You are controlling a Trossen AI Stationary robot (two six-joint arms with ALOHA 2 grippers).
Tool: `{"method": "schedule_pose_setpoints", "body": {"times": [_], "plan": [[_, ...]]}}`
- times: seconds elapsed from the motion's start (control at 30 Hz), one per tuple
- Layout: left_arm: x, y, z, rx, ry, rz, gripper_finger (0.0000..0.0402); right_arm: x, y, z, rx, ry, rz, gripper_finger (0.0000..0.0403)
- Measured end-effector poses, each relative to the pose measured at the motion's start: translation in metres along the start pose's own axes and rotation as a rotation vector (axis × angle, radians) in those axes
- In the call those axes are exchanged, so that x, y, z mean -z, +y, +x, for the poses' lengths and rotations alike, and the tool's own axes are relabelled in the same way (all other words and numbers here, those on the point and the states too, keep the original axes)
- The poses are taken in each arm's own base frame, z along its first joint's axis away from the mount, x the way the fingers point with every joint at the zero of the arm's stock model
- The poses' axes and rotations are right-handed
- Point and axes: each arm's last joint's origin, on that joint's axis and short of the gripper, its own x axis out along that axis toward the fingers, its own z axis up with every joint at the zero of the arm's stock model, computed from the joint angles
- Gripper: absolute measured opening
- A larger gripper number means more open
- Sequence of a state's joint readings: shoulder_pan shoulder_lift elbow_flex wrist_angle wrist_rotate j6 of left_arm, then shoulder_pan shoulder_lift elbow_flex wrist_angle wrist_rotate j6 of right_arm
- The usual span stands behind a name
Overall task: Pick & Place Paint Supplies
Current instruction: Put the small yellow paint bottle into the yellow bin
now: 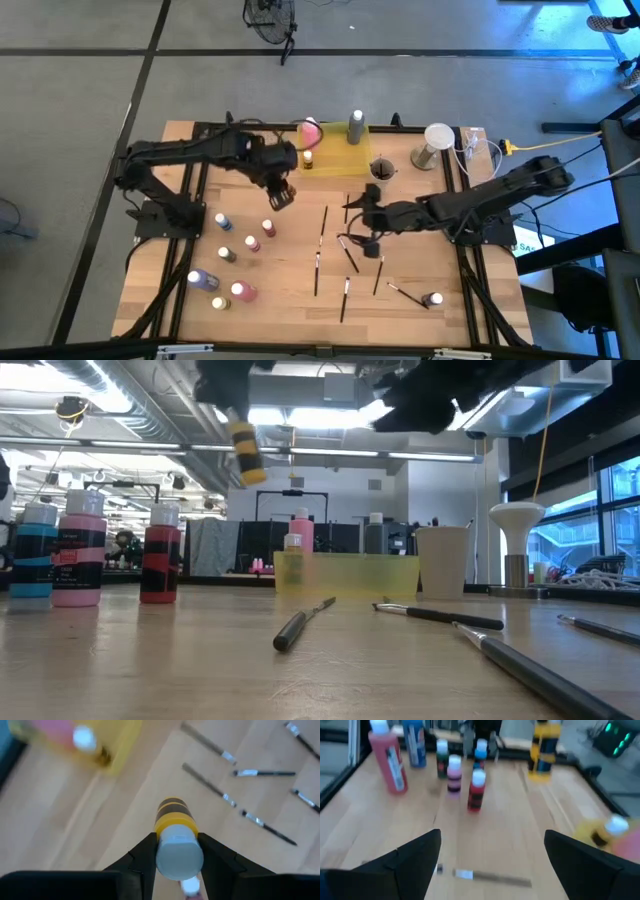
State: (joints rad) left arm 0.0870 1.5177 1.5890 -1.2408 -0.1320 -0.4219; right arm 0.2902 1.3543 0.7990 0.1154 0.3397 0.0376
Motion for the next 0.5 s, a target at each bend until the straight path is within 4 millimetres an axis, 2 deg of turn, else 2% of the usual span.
{"method": "schedule_pose_setpoints", "body": {"times": [0.13, 0.27, 0.5], "plan": [[0.002, -0.021, -0.001, -0.042, -0.097, 0.069, 0.0117, -0.002, 0.0, 0.017, 0.033, -0.086, 0.036, 0.0359], [0.0, -0.046, 0.003, -0.034, -0.191, 0.138, 0.0117, -0.004, 0.0, 0.025, 0.09, -0.146, -0.05, 0.0359], [-0.008, -0.085, 0.032, 0.041, -0.261, 0.273, 0.0118, -0.003, 0.0, 0.031, 0.164, -0.162, -0.094, 0.0359]]}}
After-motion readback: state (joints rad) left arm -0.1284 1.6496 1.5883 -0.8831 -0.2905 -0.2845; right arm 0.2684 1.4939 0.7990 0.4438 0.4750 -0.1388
